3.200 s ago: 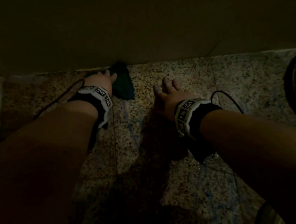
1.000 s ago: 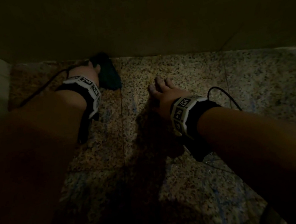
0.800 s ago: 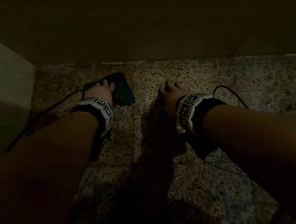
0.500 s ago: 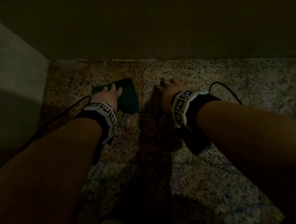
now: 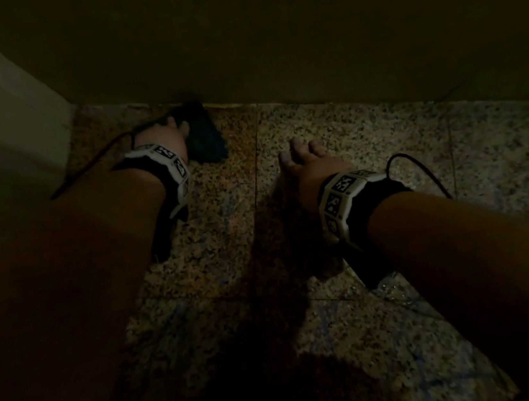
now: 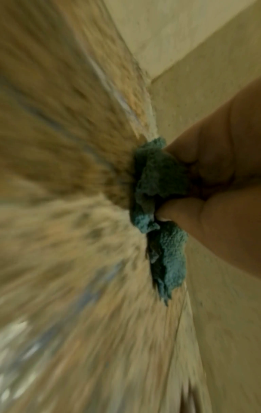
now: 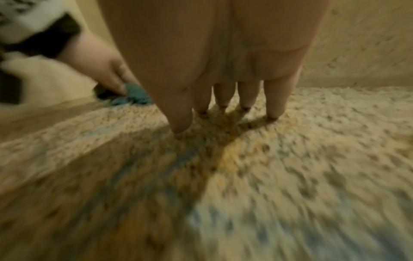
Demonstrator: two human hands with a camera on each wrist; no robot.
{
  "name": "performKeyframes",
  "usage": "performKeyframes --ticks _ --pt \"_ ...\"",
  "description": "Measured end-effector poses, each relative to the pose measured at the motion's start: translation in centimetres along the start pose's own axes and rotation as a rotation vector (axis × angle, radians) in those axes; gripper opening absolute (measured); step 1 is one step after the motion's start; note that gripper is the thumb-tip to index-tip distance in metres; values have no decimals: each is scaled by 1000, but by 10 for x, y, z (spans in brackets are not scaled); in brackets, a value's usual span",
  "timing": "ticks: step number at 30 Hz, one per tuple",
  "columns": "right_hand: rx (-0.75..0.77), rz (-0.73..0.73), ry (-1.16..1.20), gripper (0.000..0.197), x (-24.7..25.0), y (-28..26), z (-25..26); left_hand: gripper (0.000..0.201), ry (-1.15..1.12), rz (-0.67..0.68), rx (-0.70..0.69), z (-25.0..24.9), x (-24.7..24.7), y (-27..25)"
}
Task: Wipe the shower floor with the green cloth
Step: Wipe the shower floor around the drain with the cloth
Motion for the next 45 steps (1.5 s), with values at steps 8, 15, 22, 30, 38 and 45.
performKeyframes --ticks 8,15,22,30,38,45 --pt "-64 -110 -75 71 25 -3 30 88 39 240 11 -2 -35 -39" --pt "29 -49 -54 82 18 25 39 84 -41 145 -13 13 -22 -5" --pt "36 -70 7 78 10 36 31 50 -153 -272 5 38 -11 20" --pt "6 -33 -20 78 18 27 40 81 -51 79 14 32 -29 -1" --pt "-17 -48 -119 79 31 23 59 100 -100 212 29 33 -50 -5" --pt "-38 8 -76 81 25 31 60 61 -109 -144 45 62 -30 15"
Point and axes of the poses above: each hand's wrist, its own y-axis towards the middle knuckle, its own x-axis out of the back of the hand, z = x × y, the point moved 1 cm from there along y, towards the middle knuckle, and after that the axes turned 2 degrees about x, right-handed, at the moved point
